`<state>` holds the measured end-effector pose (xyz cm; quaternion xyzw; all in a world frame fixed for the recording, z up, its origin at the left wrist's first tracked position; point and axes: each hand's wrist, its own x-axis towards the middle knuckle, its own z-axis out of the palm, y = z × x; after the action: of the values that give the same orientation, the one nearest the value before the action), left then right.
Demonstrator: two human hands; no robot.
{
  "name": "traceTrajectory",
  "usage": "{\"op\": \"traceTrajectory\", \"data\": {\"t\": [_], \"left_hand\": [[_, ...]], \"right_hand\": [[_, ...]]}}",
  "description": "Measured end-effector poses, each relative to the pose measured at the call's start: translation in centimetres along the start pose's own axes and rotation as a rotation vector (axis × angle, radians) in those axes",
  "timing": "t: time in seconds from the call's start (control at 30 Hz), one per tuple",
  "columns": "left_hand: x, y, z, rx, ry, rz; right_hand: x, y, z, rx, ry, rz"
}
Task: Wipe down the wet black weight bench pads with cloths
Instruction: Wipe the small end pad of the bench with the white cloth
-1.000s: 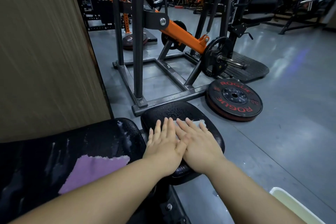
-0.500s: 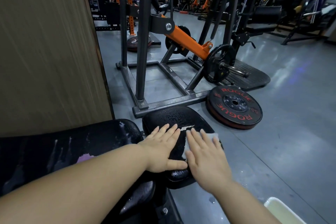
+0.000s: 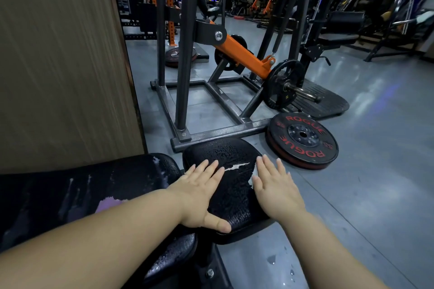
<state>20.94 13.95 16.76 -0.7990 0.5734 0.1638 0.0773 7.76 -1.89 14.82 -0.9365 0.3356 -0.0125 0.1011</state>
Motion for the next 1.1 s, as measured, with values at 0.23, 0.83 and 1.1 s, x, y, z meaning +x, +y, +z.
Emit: {"op": "traceTrajectory", "data": {"t": [0.23,0.83,1.1], "left_hand": [[-0.2,0.2,0.6,0.081,0.027,-0.053],[-1.1,1.1,1.2,0.093,-0.001,-0.171],[-1.0,1.0,1.3,0.037,-0.015,-0.177]], "right_hand": [[-2.4,-1.8,0.9,-0.117,0.019,-0.340],[5.0,-3.0,-0.6,-0.135,-0.130,-0.262],[7.3,-6.2,-0.1,-0.153,-0.173,-0.254]]}}
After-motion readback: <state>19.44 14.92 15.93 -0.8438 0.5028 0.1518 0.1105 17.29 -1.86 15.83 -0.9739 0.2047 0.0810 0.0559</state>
